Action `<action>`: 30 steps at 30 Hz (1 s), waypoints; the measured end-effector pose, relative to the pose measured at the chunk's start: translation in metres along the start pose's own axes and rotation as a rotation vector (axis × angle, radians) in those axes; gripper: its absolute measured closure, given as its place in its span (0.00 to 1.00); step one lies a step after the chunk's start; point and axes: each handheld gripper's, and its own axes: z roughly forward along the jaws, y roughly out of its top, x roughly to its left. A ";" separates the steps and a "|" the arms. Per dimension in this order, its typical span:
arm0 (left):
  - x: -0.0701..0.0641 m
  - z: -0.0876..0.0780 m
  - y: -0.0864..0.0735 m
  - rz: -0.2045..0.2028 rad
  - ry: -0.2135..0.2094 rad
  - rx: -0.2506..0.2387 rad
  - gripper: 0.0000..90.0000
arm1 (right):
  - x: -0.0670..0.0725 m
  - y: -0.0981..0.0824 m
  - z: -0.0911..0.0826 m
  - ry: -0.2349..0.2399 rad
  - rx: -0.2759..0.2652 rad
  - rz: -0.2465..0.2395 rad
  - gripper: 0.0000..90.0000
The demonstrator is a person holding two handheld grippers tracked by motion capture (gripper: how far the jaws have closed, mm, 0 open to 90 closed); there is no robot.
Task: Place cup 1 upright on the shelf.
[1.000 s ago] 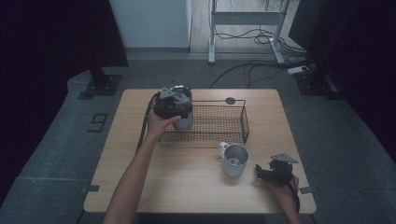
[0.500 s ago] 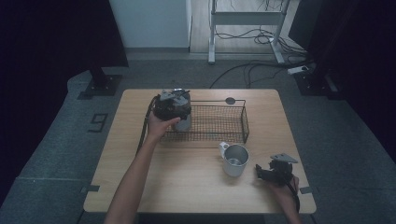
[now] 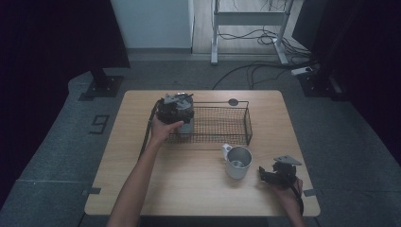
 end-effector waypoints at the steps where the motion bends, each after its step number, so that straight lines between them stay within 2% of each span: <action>1: 0.000 0.002 -0.001 0.001 0.000 0.003 0.05 | 0.000 0.000 0.000 0.000 -0.001 -0.001 0.14; 22: -0.003 0.007 -0.010 0.004 0.019 0.006 0.05 | 0.000 0.000 0.000 -0.002 -0.001 -0.002 0.14; 30: -0.004 0.010 -0.018 0.004 0.029 0.023 0.05 | 0.000 0.000 0.000 -0.002 -0.001 -0.002 0.15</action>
